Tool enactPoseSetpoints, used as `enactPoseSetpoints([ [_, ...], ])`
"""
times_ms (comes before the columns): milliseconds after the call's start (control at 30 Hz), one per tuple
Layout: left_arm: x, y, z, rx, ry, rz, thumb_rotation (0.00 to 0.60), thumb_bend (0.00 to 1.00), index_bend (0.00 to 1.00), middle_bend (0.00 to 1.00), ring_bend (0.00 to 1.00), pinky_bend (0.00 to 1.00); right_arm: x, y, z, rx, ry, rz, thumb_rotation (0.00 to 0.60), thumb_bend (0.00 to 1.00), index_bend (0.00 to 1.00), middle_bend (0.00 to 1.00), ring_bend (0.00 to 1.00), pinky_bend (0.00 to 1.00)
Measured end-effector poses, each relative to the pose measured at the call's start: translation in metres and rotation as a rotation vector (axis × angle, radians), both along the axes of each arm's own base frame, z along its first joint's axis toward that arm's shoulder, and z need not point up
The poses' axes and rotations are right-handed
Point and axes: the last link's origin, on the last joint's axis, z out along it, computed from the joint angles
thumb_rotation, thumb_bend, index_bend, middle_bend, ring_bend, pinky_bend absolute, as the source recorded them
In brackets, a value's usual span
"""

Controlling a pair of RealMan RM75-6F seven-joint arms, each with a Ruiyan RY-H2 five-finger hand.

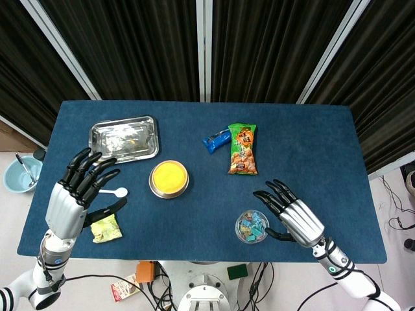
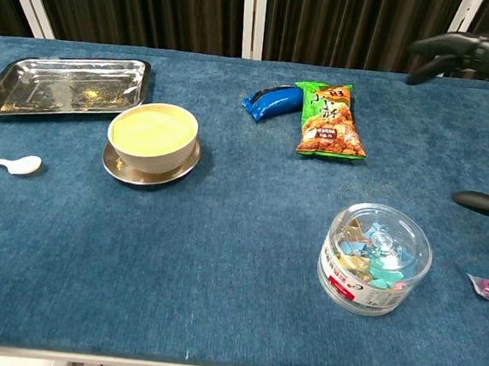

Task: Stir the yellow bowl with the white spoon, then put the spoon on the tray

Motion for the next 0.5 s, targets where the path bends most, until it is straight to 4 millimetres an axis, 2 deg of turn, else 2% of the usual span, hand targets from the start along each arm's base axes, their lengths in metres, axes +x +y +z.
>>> enactPoseSetpoints([
  [300, -0.011, 0.010, -0.003, -0.022, 0.010, 0.074, 0.600, 0.04, 0.21, 0.21, 0.12, 0.12, -0.006, -0.005, 0.005, -0.018, -0.016, -0.022, 0.600, 0.23, 0.03, 0.15, 0.00, 0.06],
  [400, -0.021, 0.013, -0.003, -0.039, 0.027, 0.142, 0.600, 0.06, 0.21, 0.21, 0.12, 0.12, -0.015, -0.003, 0.015, -0.051, -0.016, -0.043, 0.600, 0.23, 0.03, 0.16, 0.00, 0.06],
  [500, -0.032, 0.016, -0.004, -0.071, 0.055, 0.220, 0.600, 0.13, 0.24, 0.21, 0.12, 0.12, -0.029, 0.002, 0.030, -0.100, -0.006, -0.079, 0.600, 0.23, 0.03, 0.16, 0.00, 0.06],
])
